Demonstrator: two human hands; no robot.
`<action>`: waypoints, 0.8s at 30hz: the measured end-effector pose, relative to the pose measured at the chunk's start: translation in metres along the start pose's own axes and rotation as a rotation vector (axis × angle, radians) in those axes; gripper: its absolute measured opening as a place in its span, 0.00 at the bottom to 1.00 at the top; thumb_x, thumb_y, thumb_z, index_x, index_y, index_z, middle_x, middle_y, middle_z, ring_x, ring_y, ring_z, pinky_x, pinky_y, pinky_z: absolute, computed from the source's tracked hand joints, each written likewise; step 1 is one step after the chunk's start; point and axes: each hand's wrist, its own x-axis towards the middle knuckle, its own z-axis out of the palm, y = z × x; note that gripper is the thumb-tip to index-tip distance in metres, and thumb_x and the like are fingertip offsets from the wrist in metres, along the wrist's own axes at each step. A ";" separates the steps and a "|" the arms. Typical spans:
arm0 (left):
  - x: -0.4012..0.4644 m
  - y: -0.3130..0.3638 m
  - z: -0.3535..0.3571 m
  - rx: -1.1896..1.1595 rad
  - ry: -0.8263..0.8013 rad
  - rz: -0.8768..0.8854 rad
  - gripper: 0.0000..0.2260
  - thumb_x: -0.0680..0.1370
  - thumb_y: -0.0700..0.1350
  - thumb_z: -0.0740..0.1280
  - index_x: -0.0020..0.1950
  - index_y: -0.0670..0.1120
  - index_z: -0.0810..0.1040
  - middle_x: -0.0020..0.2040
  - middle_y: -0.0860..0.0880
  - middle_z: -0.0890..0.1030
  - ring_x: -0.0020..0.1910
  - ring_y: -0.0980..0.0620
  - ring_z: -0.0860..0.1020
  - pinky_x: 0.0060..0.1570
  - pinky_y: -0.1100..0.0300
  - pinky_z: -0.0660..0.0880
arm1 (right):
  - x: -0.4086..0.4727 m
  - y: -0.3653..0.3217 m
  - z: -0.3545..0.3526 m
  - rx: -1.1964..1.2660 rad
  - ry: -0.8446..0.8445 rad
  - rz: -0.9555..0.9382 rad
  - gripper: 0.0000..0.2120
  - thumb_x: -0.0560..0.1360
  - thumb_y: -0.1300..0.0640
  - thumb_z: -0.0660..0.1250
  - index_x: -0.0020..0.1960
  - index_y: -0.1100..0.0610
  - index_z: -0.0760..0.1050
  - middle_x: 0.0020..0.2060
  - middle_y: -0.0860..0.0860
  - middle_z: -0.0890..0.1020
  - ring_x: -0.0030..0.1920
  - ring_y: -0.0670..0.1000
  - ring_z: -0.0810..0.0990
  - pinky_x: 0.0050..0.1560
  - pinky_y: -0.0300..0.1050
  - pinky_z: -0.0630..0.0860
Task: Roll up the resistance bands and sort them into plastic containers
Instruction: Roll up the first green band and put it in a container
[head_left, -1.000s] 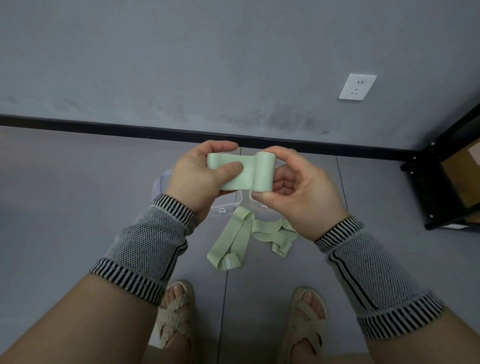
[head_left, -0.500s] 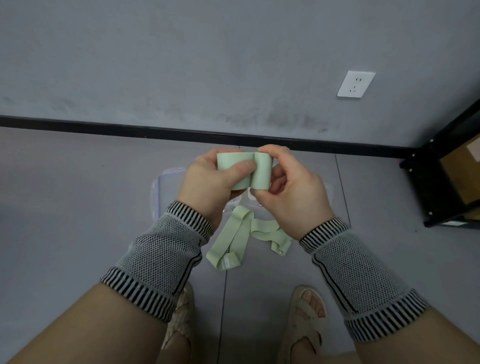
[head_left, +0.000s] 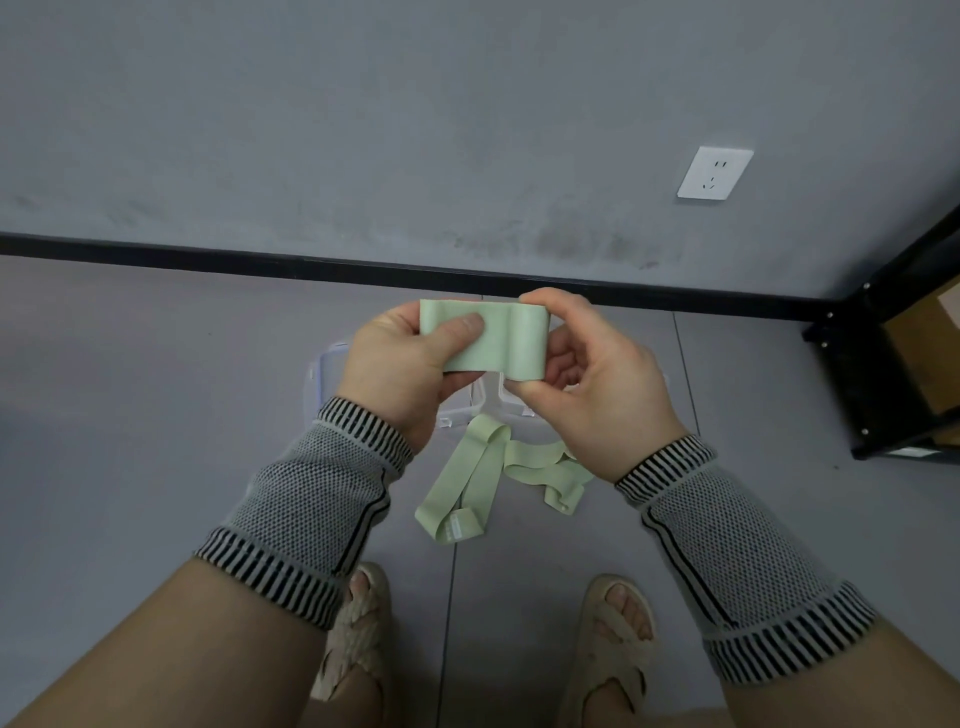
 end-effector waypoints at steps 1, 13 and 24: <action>0.000 0.001 -0.001 -0.006 -0.008 0.007 0.04 0.76 0.35 0.66 0.50 0.39 0.78 0.41 0.45 0.82 0.37 0.53 0.82 0.38 0.61 0.80 | 0.000 0.000 -0.002 0.014 -0.006 -0.003 0.26 0.67 0.61 0.75 0.57 0.40 0.70 0.35 0.45 0.77 0.34 0.43 0.76 0.39 0.32 0.75; -0.007 -0.001 0.005 0.096 -0.045 0.117 0.10 0.75 0.32 0.66 0.47 0.47 0.80 0.42 0.49 0.82 0.38 0.54 0.82 0.38 0.61 0.79 | 0.001 0.000 -0.001 -0.057 -0.036 0.040 0.24 0.67 0.59 0.75 0.60 0.44 0.73 0.33 0.44 0.76 0.33 0.42 0.76 0.41 0.37 0.77; -0.007 -0.001 0.004 0.007 -0.031 0.103 0.10 0.75 0.31 0.65 0.48 0.46 0.79 0.45 0.45 0.81 0.38 0.54 0.82 0.38 0.60 0.80 | 0.000 -0.002 -0.008 -0.056 -0.015 0.029 0.24 0.66 0.59 0.76 0.57 0.43 0.74 0.31 0.43 0.76 0.31 0.41 0.75 0.37 0.32 0.74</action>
